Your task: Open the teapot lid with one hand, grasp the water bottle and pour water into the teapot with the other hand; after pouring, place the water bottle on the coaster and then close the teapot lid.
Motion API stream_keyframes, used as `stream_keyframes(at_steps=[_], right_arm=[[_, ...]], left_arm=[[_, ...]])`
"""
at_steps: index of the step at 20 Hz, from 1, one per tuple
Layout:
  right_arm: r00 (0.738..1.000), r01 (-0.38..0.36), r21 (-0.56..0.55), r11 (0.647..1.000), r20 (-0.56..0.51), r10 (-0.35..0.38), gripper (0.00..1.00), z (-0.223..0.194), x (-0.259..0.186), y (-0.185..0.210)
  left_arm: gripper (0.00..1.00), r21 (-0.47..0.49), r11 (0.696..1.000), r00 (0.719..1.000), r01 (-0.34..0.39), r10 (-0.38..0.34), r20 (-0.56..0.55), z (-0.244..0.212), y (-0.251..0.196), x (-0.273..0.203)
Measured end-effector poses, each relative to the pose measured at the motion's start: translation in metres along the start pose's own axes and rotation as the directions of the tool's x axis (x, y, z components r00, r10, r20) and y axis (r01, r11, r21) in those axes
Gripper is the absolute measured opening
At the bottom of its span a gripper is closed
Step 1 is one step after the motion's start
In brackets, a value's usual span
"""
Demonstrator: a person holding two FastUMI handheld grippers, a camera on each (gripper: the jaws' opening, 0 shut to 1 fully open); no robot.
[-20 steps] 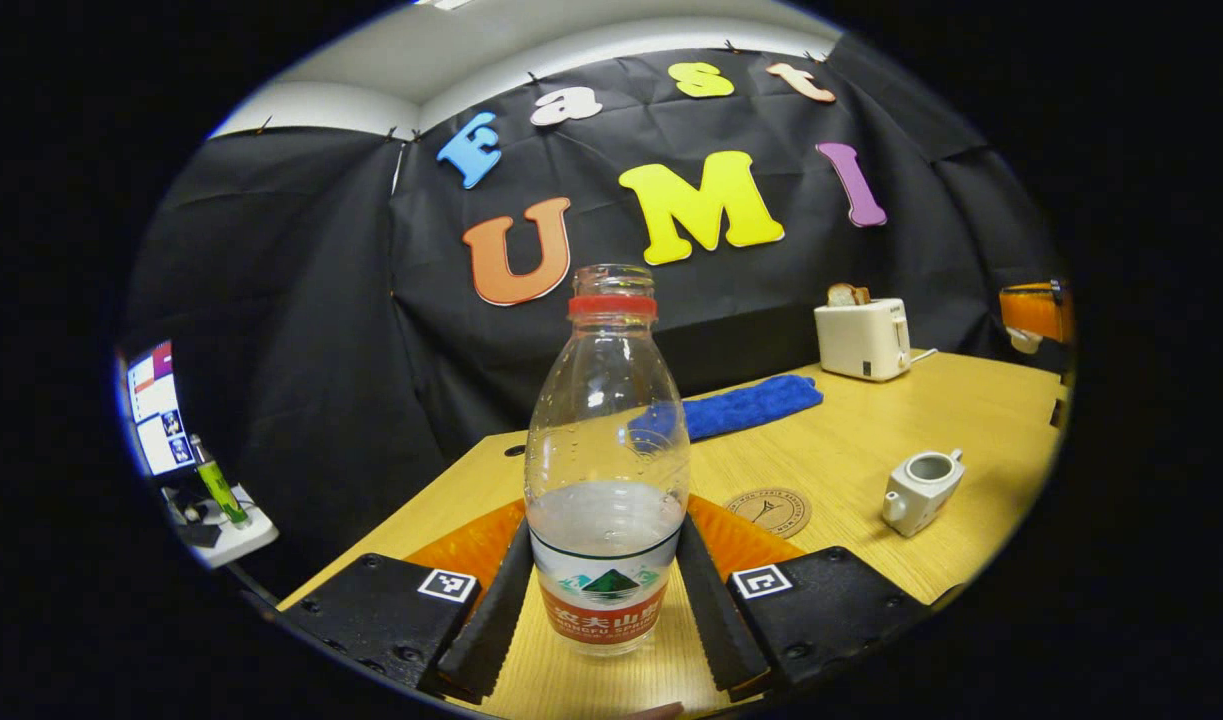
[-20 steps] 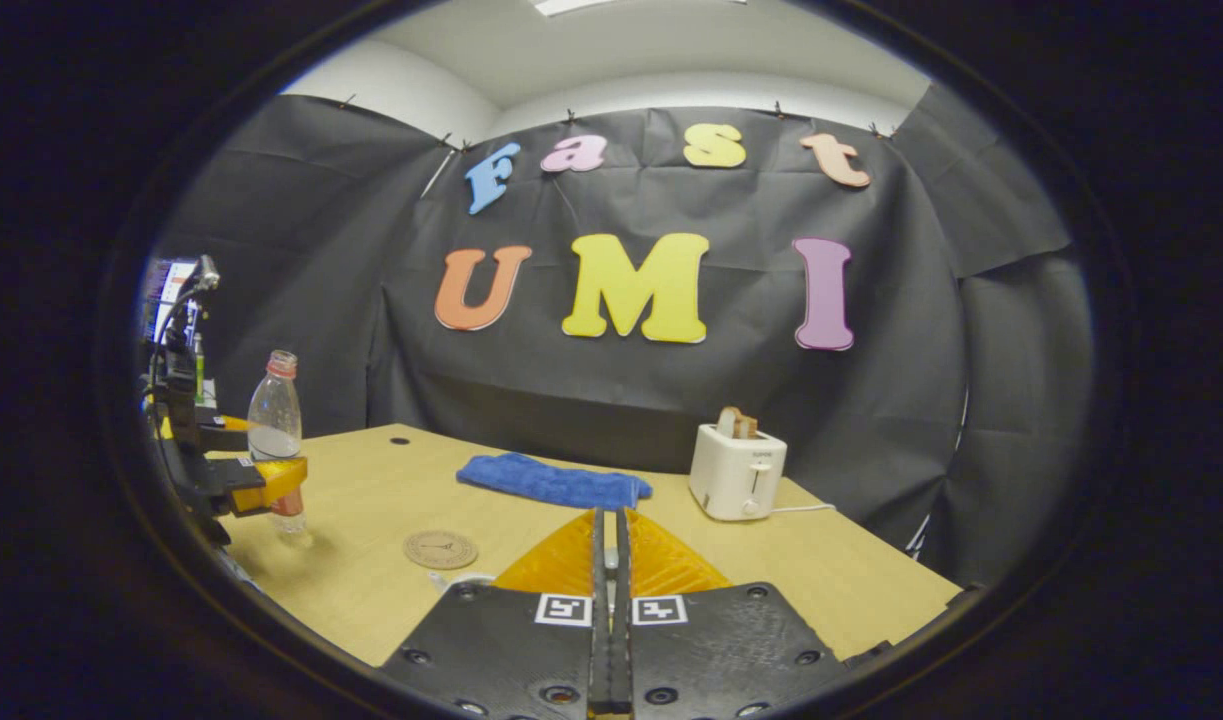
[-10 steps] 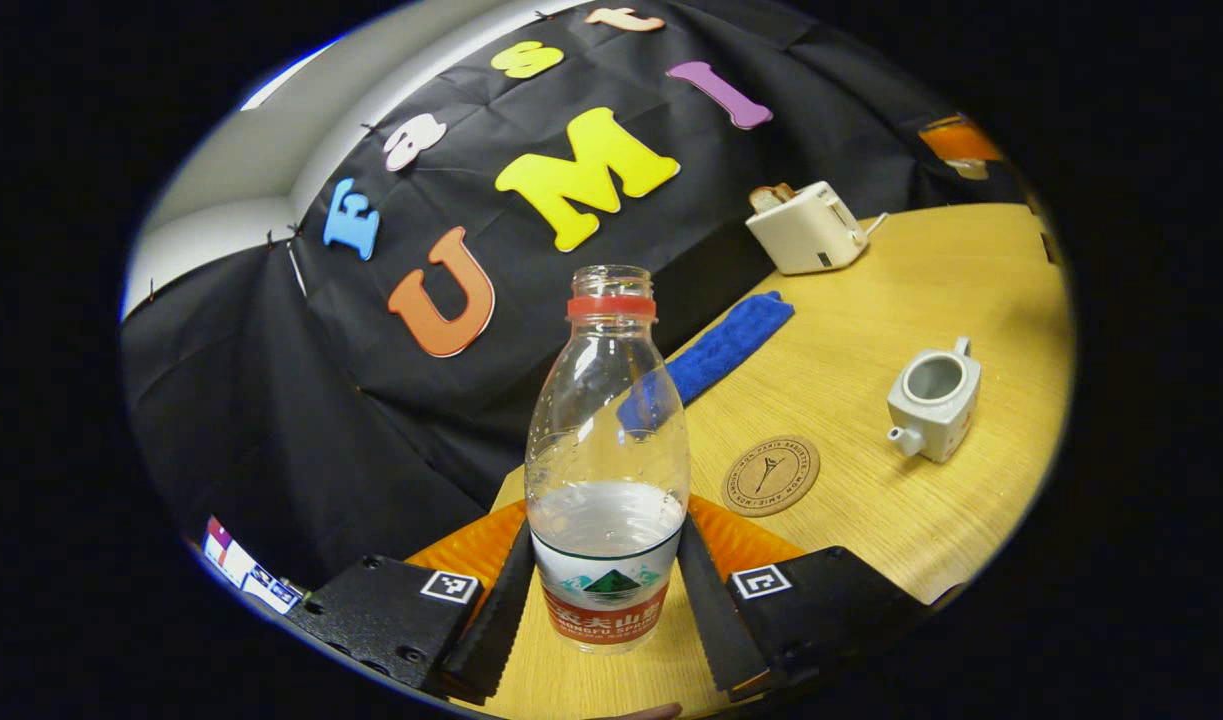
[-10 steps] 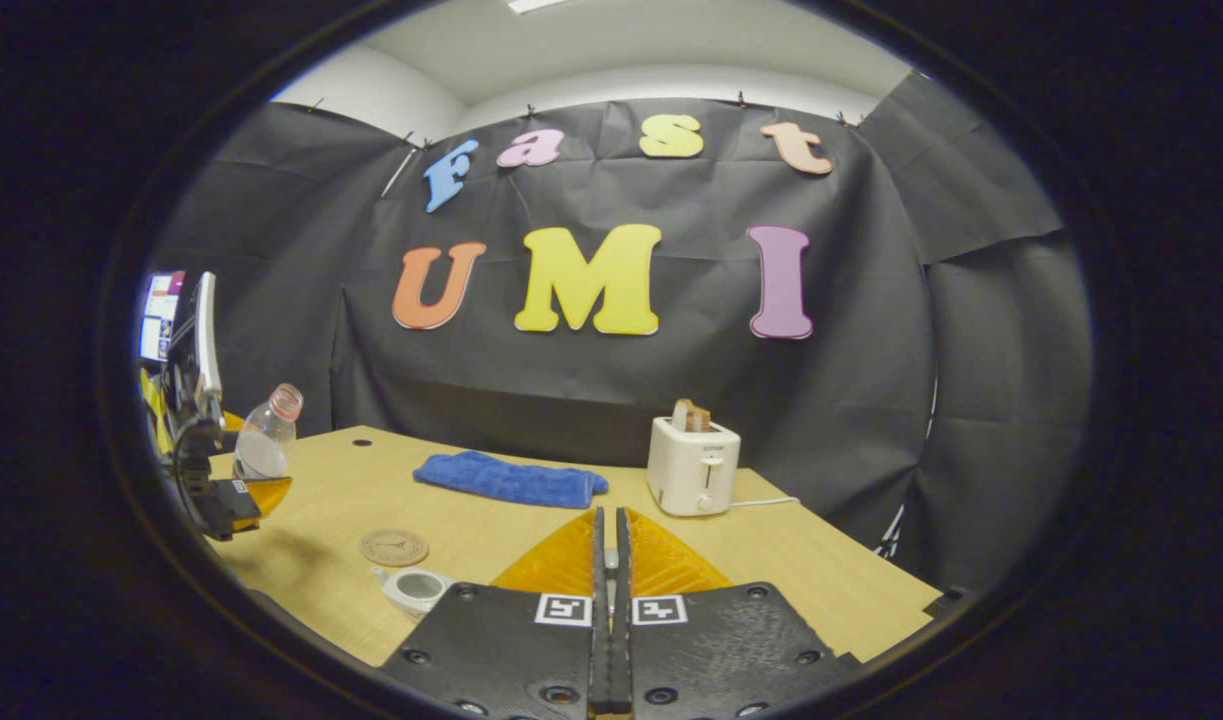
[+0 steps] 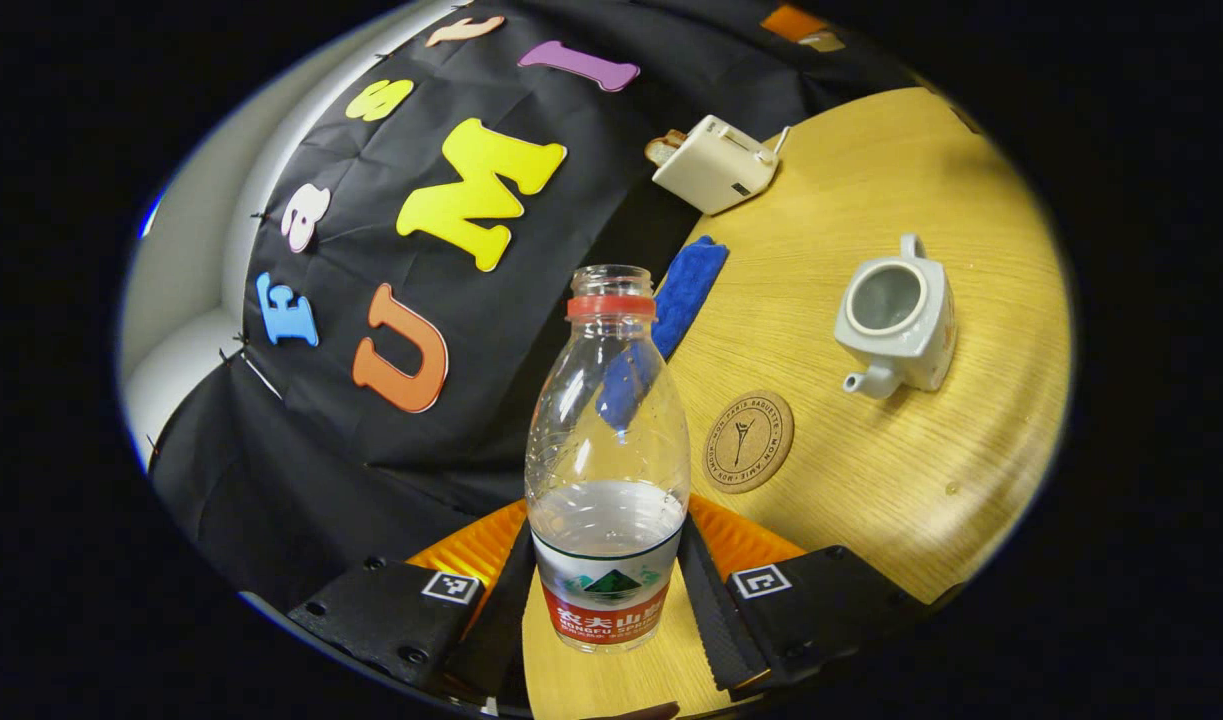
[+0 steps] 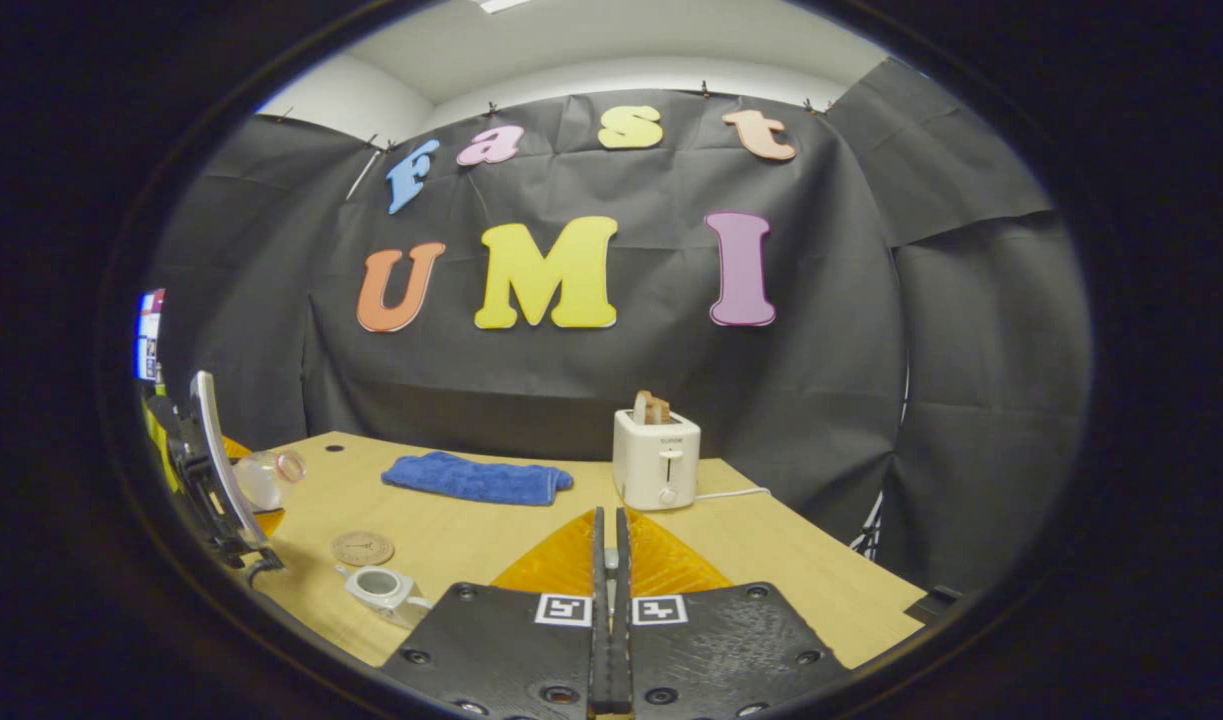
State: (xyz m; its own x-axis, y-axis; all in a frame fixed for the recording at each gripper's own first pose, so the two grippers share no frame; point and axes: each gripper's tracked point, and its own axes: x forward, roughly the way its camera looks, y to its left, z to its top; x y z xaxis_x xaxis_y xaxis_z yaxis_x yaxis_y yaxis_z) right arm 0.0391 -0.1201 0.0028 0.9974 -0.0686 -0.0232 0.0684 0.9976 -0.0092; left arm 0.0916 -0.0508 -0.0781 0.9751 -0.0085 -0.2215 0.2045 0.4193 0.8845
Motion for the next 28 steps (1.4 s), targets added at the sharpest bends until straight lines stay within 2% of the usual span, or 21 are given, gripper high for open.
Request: stream_keyframes(at_steps=[4, 7, 11, 16, 17, 19, 24, 28], right_arm=[[1.000, -0.001, 0.002, 1.000, -0.007, 0.001, 0.00, -0.002, 0.001, -0.003], [1.000, 0.000, -0.001, 1.000, -0.013, 0.000, 0.00, -0.004, 0.002, -0.003], [1.000, 0.005, -0.011, 1.000, -0.021, -0.005, 0.00, -0.007, 0.004, -0.005], [0.999, 0.006, -0.021, 1.000, -0.032, -0.007, 0.00, -0.011, 0.006, -0.004], [0.999, 0.005, -0.024, 1.000, -0.034, -0.005, 0.00, -0.012, 0.006, -0.003], [0.999, 0.004, -0.029, 1.000, -0.038, -0.005, 0.00, -0.013, 0.007, -0.002], [0.999, -0.001, -0.038, 0.999, -0.043, 0.000, 0.00, -0.015, 0.007, 0.000], [0.999, -0.007, -0.038, 0.999, -0.048, 0.005, 0.00, -0.016, 0.008, 0.002]], left_arm=[[0.76, 0.139, 0.990, 1.000, -0.008, 0.007, 0.008, 0.006, -0.004, -0.004], [0.76, 0.241, 0.971, 1.000, 0.001, 0.000, -0.004, 0.008, -0.009, -0.006], [0.76, 0.427, 0.904, 1.000, -0.013, 0.011, 0.007, 0.014, -0.016, -0.011], [0.76, 0.516, 0.856, 1.000, 0.007, -0.001, -0.012, 0.016, -0.018, -0.007], [0.80, 0.534, 0.845, 1.000, 0.005, 0.002, -0.012, 0.018, -0.019, -0.008], [0.76, 0.567, 0.824, 1.000, 0.010, -0.001, -0.015, 0.019, -0.020, -0.006], [0.76, 0.674, 0.738, 1.000, -0.003, 0.010, -0.007, 0.027, -0.019, -0.008], [0.76, 0.709, 0.705, 1.000, 0.002, 0.004, -0.007, 0.035, -0.020, -0.008]])
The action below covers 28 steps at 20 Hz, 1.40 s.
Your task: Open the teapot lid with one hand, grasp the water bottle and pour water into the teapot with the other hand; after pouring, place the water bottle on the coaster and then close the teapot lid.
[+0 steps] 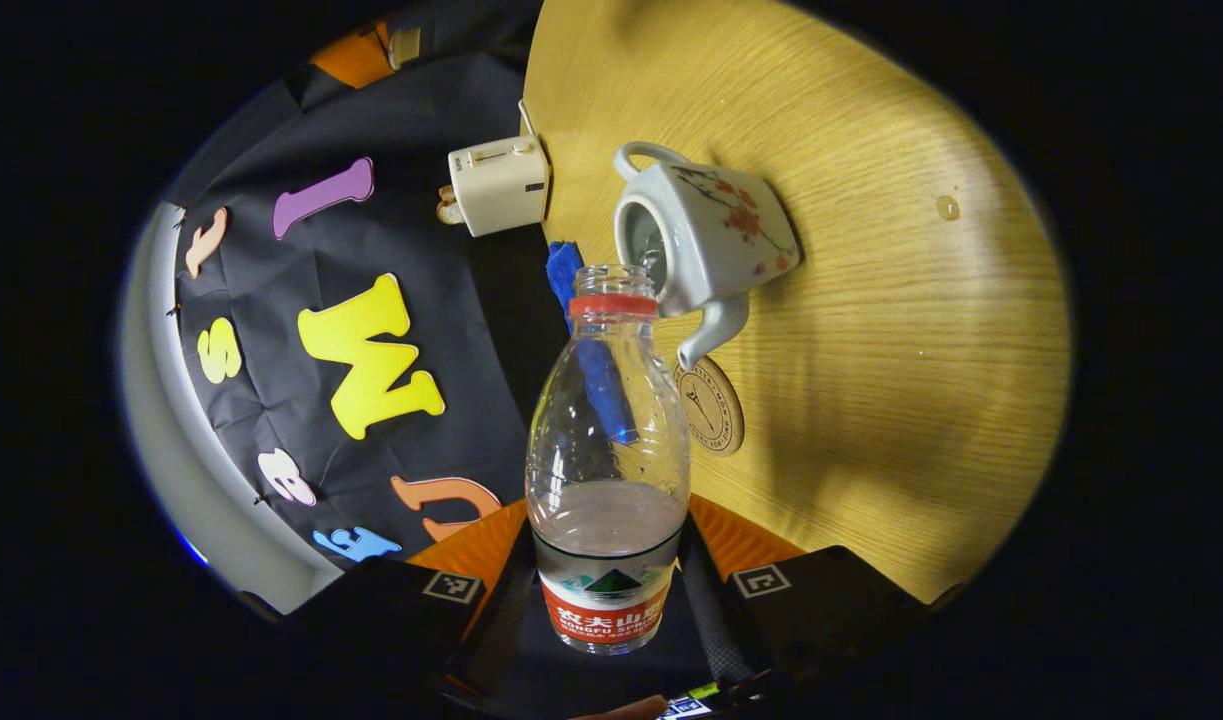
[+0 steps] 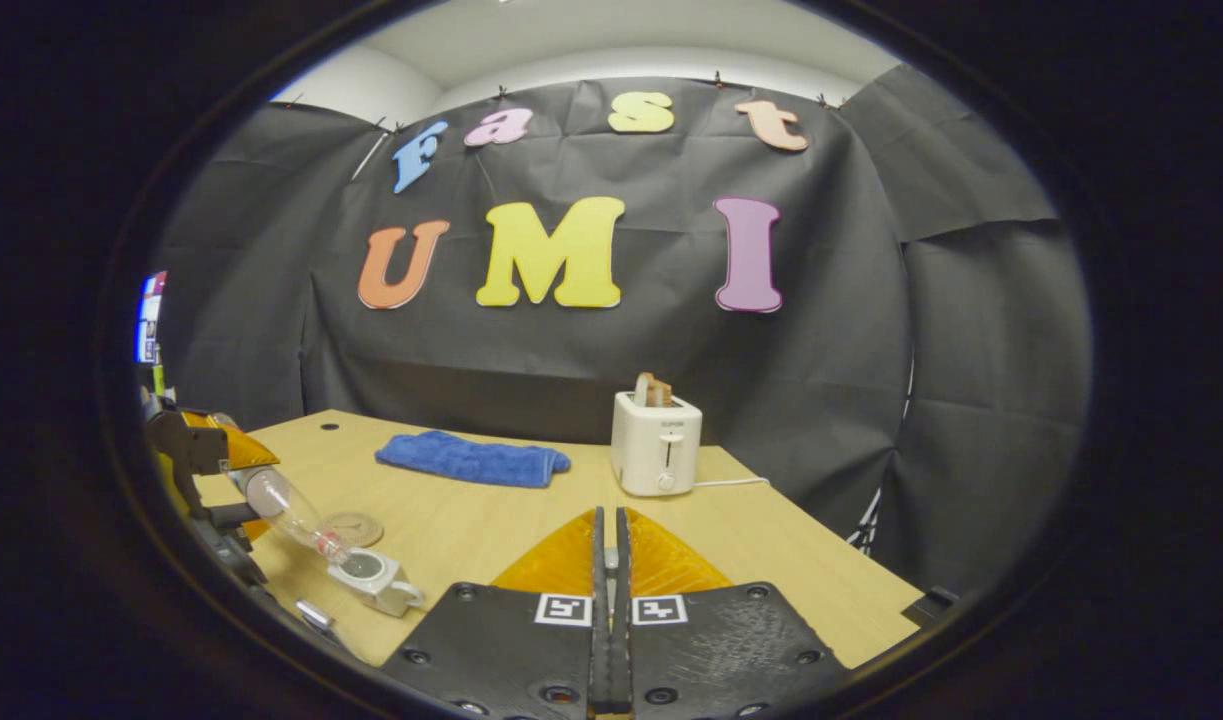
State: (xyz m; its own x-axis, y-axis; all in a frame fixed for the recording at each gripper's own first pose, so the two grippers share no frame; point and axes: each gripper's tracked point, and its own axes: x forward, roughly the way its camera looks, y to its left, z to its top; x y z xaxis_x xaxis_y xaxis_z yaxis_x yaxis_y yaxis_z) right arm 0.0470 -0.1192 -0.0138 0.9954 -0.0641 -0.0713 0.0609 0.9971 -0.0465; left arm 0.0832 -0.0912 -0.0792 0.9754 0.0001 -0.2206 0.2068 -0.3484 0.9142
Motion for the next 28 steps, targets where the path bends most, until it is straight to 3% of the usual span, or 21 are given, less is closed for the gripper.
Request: stream_keyframes(at_steps=[12, 28], right_arm=[[0.999, -0.032, -0.012, 0.999, -0.033, 0.031, 0.00, -0.013, 0.006, 0.014], [0.998, -0.036, -0.017, 0.999, -0.049, 0.035, 0.00, -0.019, 0.011, 0.014]], left_arm=[[0.76, 0.190, 0.981, 0.998, -0.041, 0.048, -0.032, 0.001, 0.022, -0.002], [0.76, 0.312, 0.949, 0.997, -0.055, 0.068, -0.031, 0.025, 0.045, -0.009]])
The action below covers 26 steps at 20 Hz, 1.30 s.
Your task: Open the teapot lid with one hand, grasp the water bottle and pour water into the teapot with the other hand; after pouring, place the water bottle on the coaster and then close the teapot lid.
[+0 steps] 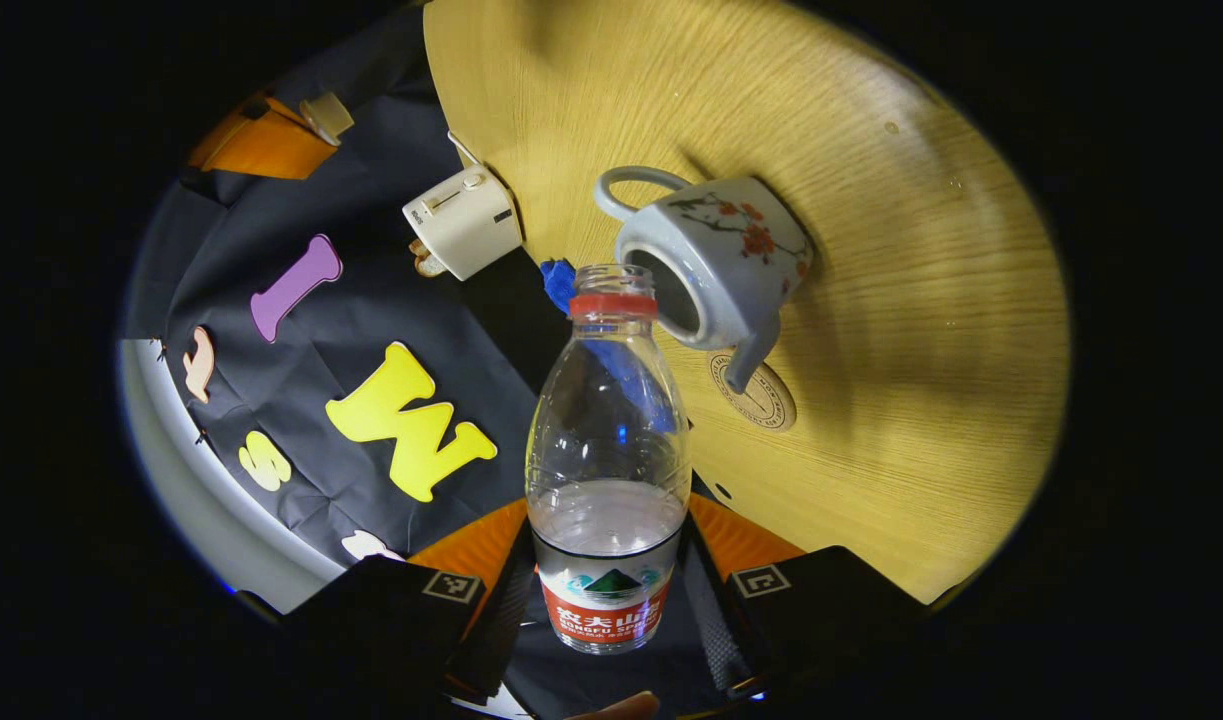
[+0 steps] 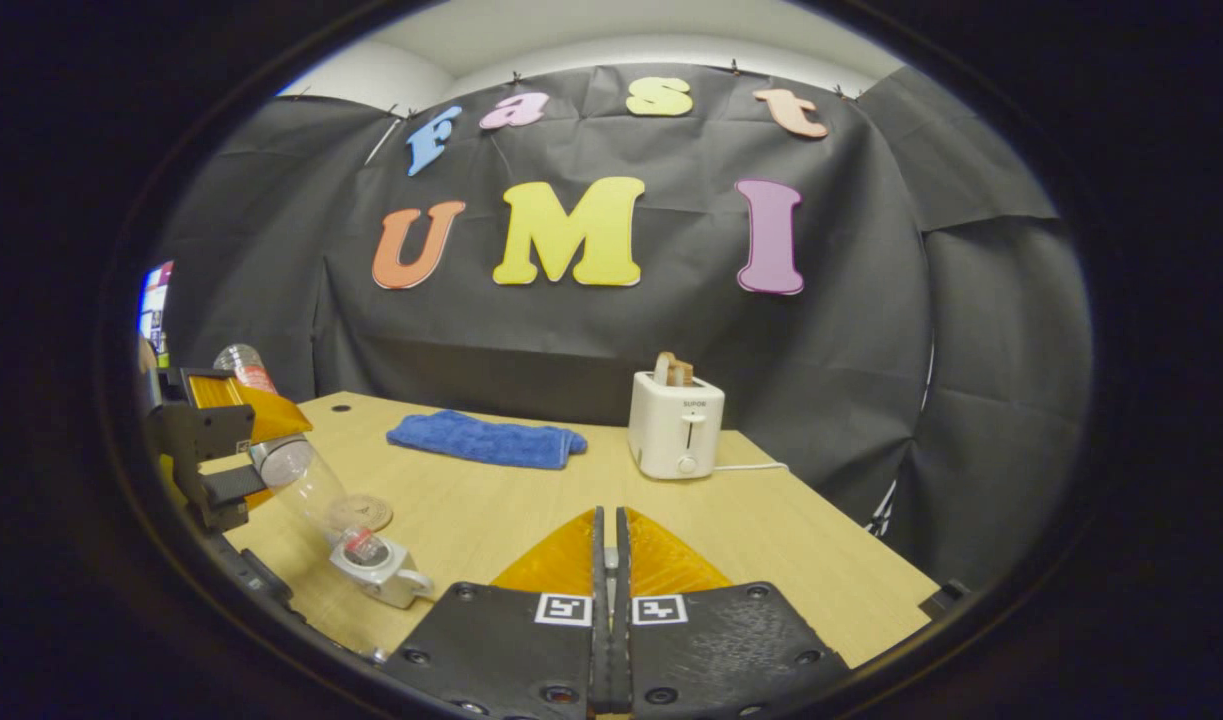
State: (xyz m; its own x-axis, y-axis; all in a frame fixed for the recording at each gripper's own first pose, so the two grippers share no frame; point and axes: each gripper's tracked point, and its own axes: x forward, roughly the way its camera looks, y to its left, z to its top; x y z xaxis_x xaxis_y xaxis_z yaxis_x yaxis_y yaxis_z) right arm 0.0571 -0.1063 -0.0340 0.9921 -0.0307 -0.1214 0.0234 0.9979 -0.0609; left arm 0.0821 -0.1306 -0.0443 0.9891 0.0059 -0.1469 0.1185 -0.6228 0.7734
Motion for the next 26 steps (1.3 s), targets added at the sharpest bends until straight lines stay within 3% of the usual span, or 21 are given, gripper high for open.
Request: stream_keyframes(at_steps=[14, 18, 20, 22, 25, 26], right_arm=[[1.000, 0.000, -0.007, 1.000, -0.007, 0.000, 0.00, -0.002, 0.001, 0.000], [1.000, 0.003, -0.012, 1.000, -0.002, -0.003, 0.00, 0.000, 0.000, -0.002], [1.000, 0.010, -0.016, 1.000, -0.002, -0.010, 0.00, -0.001, 0.001, -0.003], [1.000, 0.018, -0.019, 1.000, -0.006, -0.018, 0.00, -0.001, 0.001, -0.005], [1.000, 0.014, -0.020, 1.000, -0.005, -0.014, 0.00, 0.001, -0.002, -0.004], [1.000, 0.013, -0.020, 1.000, -0.002, -0.013, 0.00, 0.002, -0.003, -0.003]], left_arm=[[0.76, -0.004, 1.000, 1.000, 0.022, -0.022, -0.013, -0.008, -0.006, 0.001], [0.76, -0.129, 0.991, 0.999, 0.039, -0.037, 0.016, -0.018, -0.011, 0.001], [0.75, -0.270, 0.961, 0.998, 0.054, -0.049, 0.025, -0.029, -0.012, 0.006], [0.76, -0.415, 0.907, 0.998, 0.069, -0.060, 0.033, -0.037, -0.010, 0.012], [0.76, -0.607, 0.791, 0.997, 0.083, -0.069, 0.047, -0.049, -0.007, 0.022], [0.76, -0.675, 0.734, 0.997, 0.076, -0.063, 0.043, -0.057, -0.006, 0.022]])
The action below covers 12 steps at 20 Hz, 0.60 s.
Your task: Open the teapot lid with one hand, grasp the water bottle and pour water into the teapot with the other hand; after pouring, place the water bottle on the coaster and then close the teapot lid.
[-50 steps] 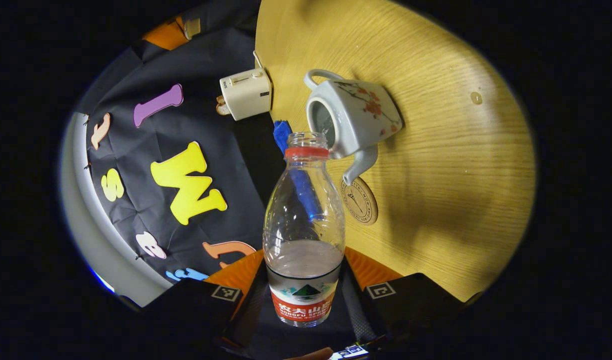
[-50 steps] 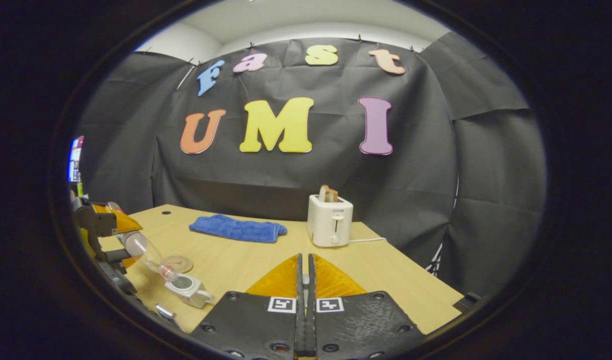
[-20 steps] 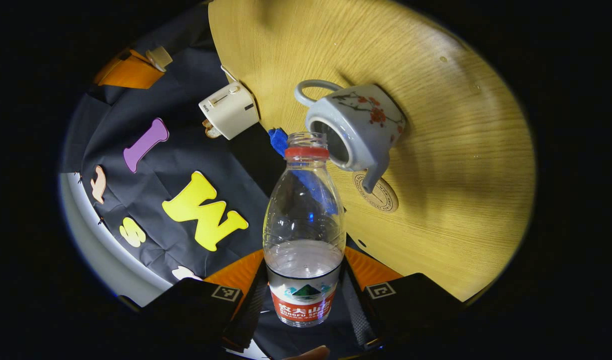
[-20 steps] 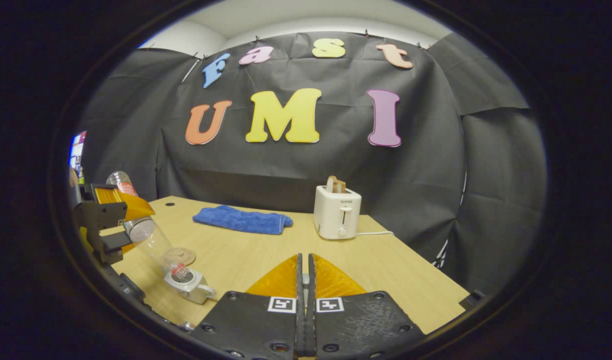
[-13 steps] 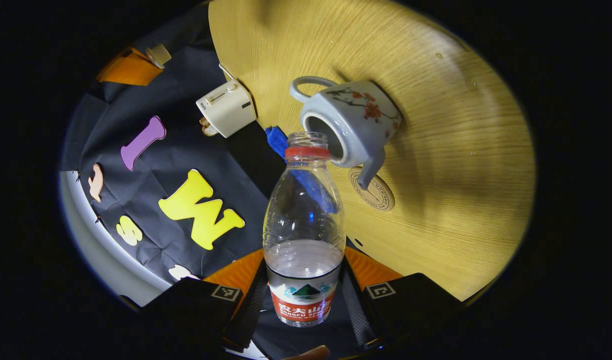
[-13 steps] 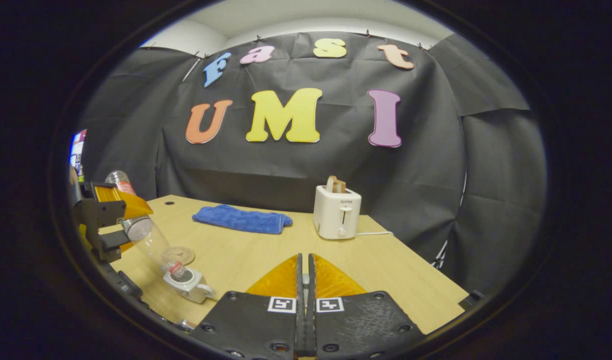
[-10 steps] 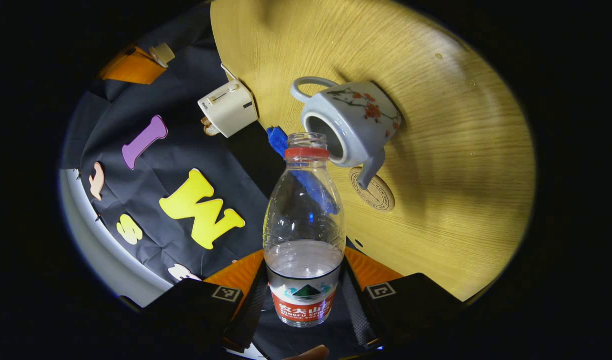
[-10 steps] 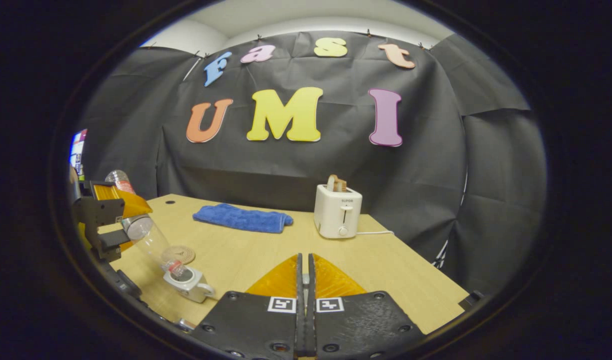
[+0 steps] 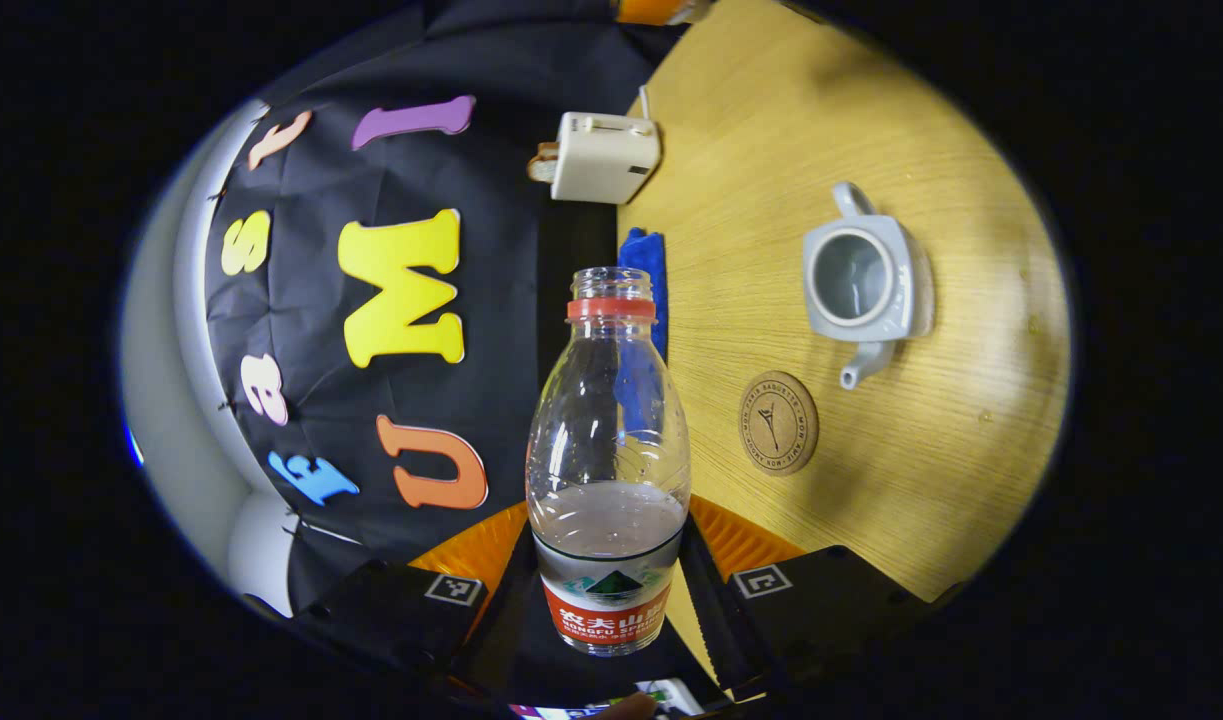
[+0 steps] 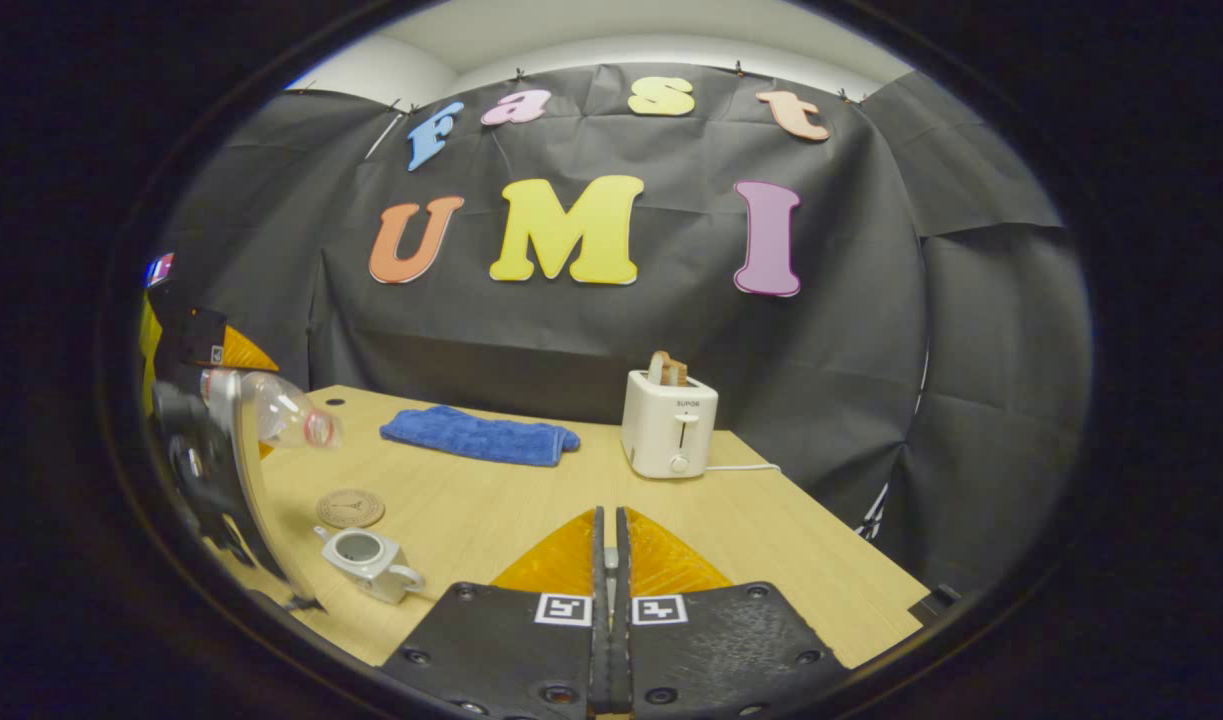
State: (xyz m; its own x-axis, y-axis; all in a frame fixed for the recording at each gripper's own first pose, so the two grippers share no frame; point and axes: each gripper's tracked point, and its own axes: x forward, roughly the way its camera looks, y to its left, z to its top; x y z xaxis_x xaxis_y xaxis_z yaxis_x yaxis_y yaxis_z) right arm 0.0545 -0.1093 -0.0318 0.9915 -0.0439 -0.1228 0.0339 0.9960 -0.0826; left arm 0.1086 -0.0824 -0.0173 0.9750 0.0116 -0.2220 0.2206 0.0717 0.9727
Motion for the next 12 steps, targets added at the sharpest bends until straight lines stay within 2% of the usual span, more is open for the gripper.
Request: stream_keyframes(at_steps=[2, 3, 5, 7, 8, 9, 12], right_arm=[[1.000, -0.003, -0.005, 1.000, 0.003, 0.003, 0.00, 0.001, -0.001, 0.002], [1.000, -0.001, -0.009, 1.000, 0.001, 0.001, 0.00, 0.000, -0.001, 0.002], [1.000, -0.003, -0.011, 1.000, -0.002, 0.003, 0.00, -0.001, 0.000, 0.004], [1.000, -0.005, -0.011, 1.000, -0.007, 0.005, 0.00, -0.002, 0.001, 0.005], [1.000, -0.006, -0.011, 1.000, -0.009, 0.006, 0.00, -0.003, 0.002, 0.005], [1.000, -0.006, -0.010, 1.000, -0.011, 0.005, 0.00, -0.004, 0.003, 0.005], [1.000, -0.005, -0.008, 1.000, -0.019, 0.005, 0.00, -0.007, 0.005, 0.004]], left_arm=[[0.76, -0.191, 0.981, 1.000, -0.019, 0.019, 0.001, -0.007, 0.011, 0.005], [0.75, -0.295, 0.955, 0.999, -0.030, 0.026, -0.018, -0.014, 0.013, 0.008], [0.76, -0.466, 0.883, 0.998, -0.056, 0.032, -0.060, -0.027, 0.016, 0.018], [0.75, -0.593, 0.801, 0.995, -0.082, 0.034, -0.091, -0.036, 0.016, 0.026], [0.76, -0.661, 0.746, 0.995, -0.082, 0.028, -0.091, -0.037, 0.015, 0.031], [0.76, -0.732, 0.678, 0.997, -0.066, 0.022, -0.070, -0.036, 0.012, 0.038], [0.76, -0.900, 0.435, 1.000, -0.029, 0.022, -0.022, -0.029, 0.003, 0.055]])
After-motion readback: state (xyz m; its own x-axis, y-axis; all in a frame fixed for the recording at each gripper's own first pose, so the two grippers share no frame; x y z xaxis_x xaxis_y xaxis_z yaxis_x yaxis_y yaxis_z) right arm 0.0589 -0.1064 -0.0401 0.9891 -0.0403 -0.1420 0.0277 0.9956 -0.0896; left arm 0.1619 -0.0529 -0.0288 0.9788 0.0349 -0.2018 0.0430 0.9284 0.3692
